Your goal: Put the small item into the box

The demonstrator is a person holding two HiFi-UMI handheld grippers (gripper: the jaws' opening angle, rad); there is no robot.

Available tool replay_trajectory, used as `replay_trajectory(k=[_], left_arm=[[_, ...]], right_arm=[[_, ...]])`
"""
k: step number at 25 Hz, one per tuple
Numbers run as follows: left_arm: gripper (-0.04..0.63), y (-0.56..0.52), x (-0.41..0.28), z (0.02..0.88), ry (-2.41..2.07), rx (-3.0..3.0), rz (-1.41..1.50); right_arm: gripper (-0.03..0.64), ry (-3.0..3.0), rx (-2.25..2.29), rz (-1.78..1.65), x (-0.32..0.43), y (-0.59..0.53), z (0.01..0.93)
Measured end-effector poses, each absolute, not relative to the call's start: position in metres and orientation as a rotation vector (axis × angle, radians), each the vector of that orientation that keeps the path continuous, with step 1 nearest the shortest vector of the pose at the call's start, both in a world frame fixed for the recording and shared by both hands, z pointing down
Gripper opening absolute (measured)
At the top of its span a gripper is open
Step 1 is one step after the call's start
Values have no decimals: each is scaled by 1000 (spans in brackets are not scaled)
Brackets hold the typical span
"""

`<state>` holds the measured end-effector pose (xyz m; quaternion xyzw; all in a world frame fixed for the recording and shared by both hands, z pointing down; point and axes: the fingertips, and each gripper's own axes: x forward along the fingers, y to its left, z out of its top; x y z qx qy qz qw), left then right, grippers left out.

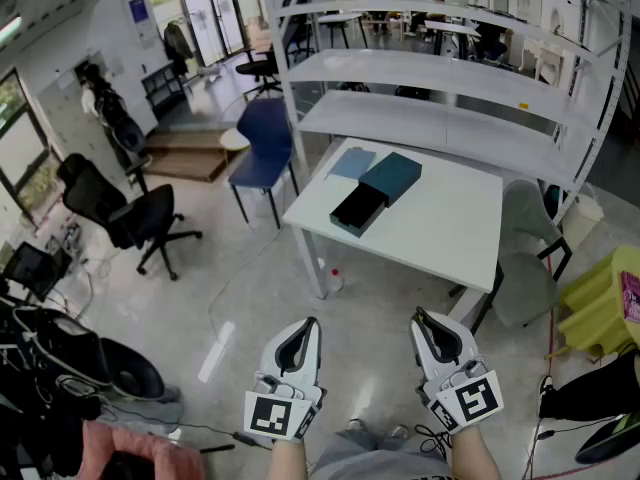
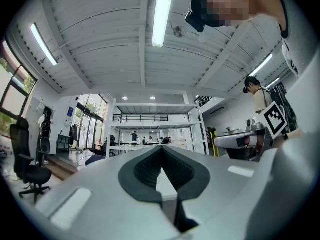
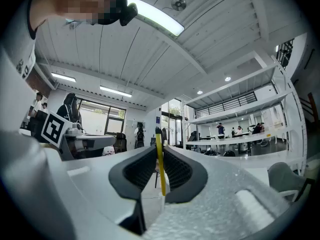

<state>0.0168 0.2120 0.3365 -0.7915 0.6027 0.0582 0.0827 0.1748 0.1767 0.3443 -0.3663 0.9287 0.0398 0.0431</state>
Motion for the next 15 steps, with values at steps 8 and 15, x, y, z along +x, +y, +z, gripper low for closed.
replay_trajectory(k=[8,15], left_arm=[[14,203,22,337,1759,-2386,164],[14,196,17,338,1756,-2391,163]], right_arm=[[49,2841,-1114,120,167,170,344],[49,2844,-1111,116,161,164,345]])
